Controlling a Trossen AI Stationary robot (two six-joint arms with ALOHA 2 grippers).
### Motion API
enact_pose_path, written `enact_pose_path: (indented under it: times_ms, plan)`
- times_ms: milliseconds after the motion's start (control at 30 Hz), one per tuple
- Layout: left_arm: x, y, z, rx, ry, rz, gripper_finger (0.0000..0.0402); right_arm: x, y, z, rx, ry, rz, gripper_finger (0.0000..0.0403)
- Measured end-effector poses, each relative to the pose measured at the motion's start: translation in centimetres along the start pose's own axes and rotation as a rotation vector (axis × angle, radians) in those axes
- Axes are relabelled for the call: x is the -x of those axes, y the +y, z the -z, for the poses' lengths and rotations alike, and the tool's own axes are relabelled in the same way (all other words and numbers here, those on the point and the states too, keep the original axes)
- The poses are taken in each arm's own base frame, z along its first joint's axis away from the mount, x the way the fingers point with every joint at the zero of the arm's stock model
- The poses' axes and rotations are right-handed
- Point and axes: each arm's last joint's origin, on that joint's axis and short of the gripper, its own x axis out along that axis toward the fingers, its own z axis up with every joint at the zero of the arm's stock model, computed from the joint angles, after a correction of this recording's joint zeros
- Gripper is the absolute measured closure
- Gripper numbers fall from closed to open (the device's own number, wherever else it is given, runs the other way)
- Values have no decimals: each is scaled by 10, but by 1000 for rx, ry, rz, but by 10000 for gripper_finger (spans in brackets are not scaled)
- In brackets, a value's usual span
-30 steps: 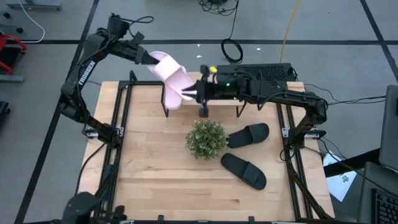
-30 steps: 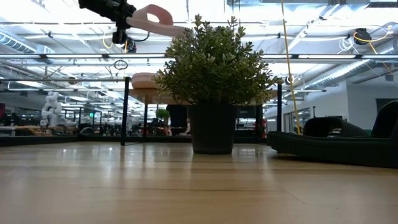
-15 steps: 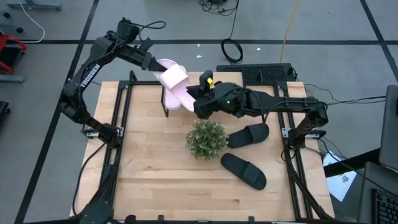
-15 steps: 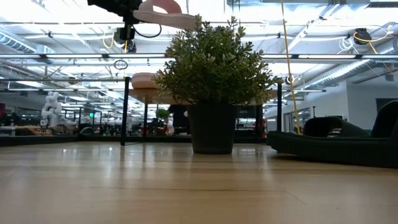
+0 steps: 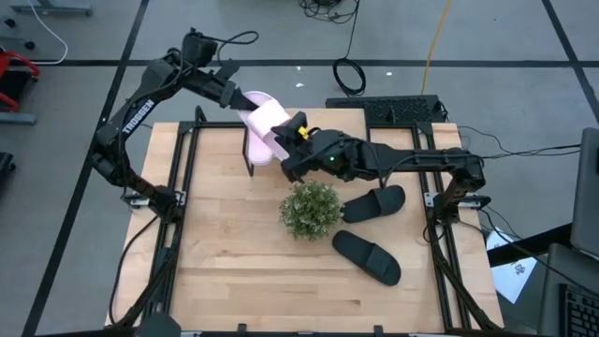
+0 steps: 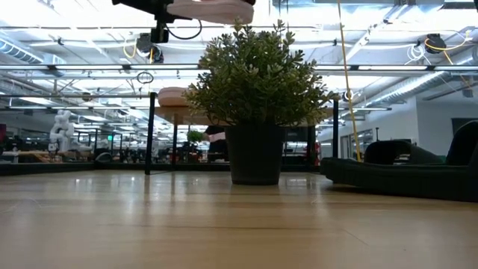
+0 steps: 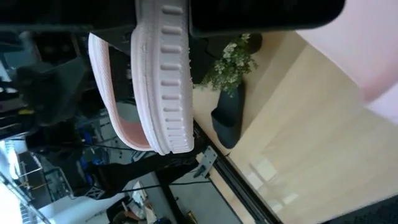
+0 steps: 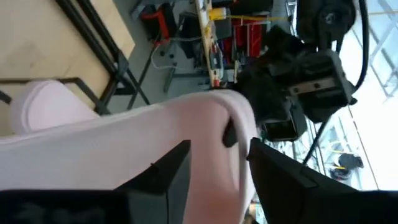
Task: Pick and place slides into the shelf
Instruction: Put the pink slipper on the shelf
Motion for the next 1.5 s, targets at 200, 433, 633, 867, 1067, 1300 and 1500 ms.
enact_pose_path:
  times_ms: [200,433,633,867,1067,1300,1500]
  plan:
    - [-4,-3,1,1,14,9,384,-4,1,0,31,55,24,241]
    - [-13,-10,3,-8,32,28,384,-7,-3,9,40,97,43,253]
    - [-17,-12,4,-5,43,30,384,-10,-5,13,47,137,57,312]
    - [-16,-12,1,-4,21,30,383,-8,-5,13,49,198,71,396]
    - [-5,-11,-14,-39,-90,41,303,-7,-7,17,16,352,109,400]
    - [17,-11,-37,-107,-280,66,240,-5,-8,23,-98,537,171,401]
    - [27,-20,-49,-171,-384,120,228,-12,-2,27,-227,615,223,402]
